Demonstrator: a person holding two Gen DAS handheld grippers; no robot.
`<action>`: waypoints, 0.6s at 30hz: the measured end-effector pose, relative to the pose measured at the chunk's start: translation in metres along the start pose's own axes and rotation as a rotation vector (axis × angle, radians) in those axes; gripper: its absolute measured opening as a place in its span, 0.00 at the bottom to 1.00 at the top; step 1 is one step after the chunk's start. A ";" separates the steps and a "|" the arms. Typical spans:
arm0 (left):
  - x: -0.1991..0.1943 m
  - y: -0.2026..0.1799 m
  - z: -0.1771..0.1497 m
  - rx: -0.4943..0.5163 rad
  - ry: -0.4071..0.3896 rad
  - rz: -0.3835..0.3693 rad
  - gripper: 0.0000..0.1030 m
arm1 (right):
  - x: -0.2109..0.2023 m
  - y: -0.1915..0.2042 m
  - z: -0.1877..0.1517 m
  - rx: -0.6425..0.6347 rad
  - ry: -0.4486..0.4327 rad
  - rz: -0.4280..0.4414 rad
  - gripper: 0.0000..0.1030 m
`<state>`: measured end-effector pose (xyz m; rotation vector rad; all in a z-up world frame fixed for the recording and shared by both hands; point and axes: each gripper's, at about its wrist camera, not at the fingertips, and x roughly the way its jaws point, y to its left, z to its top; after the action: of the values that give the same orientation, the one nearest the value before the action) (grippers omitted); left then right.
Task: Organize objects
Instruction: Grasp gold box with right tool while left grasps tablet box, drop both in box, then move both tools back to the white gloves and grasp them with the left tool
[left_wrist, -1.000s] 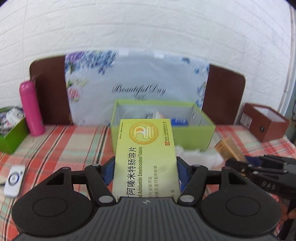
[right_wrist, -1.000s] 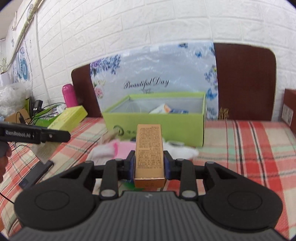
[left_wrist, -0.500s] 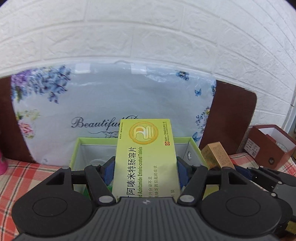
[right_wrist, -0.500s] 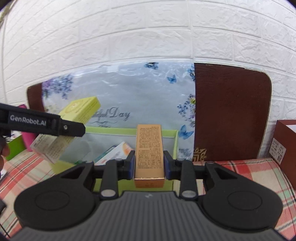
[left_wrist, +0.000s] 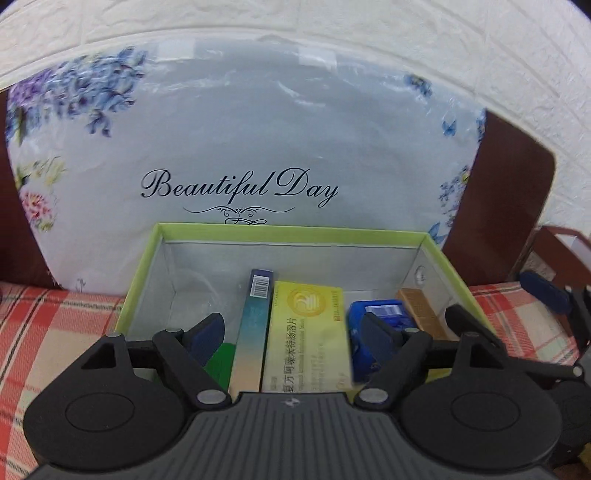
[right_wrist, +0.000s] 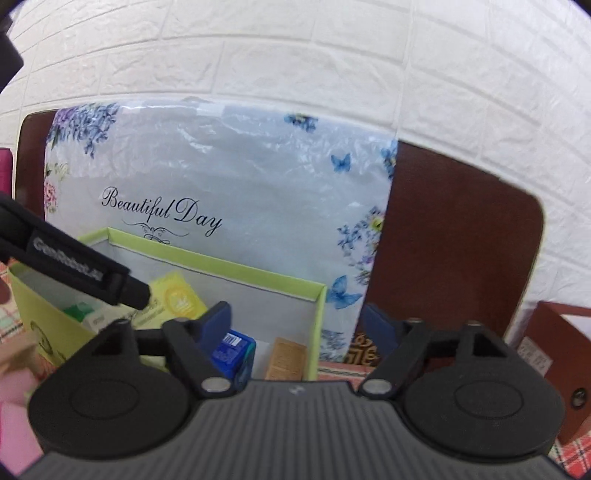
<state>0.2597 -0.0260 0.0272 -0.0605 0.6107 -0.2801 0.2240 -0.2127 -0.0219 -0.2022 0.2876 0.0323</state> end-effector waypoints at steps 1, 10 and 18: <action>-0.008 0.002 -0.003 -0.009 -0.010 -0.007 0.81 | -0.007 0.000 -0.003 0.004 -0.015 -0.011 0.92; -0.064 -0.012 -0.027 -0.015 0.017 0.070 0.81 | -0.055 -0.002 -0.009 0.033 0.013 0.037 1.00; -0.107 -0.018 -0.077 -0.067 0.038 0.081 0.81 | -0.113 -0.012 -0.020 0.094 0.029 0.089 1.00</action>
<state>0.1272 -0.0114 0.0261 -0.0951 0.6583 -0.1830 0.1106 -0.2292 -0.0063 -0.0962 0.3259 0.1039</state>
